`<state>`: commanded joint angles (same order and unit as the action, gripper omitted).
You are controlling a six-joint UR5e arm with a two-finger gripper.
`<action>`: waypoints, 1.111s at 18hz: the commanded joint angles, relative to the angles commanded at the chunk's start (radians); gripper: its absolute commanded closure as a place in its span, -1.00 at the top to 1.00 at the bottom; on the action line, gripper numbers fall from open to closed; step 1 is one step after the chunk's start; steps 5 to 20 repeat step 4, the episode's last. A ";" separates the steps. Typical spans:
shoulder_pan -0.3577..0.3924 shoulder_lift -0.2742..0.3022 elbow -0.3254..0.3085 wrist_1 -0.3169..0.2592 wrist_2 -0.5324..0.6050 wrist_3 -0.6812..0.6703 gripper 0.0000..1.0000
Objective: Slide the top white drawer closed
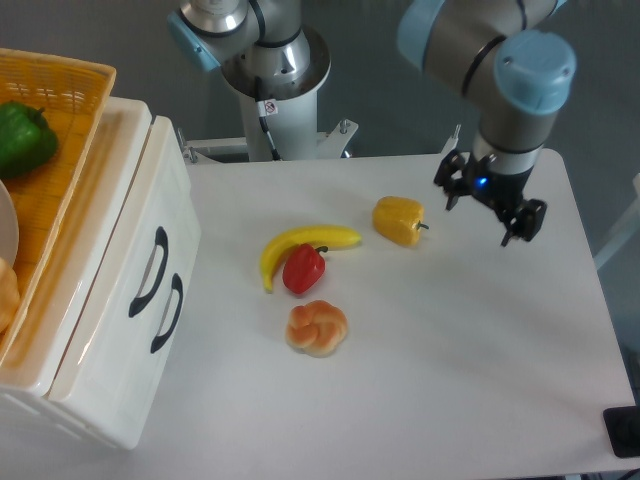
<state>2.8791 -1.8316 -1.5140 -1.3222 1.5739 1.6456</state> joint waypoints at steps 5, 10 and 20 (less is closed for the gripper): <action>0.084 0.008 0.000 0.000 -0.018 0.138 1.00; 0.084 0.008 0.000 0.000 -0.018 0.138 1.00; 0.084 0.008 0.000 0.000 -0.018 0.138 1.00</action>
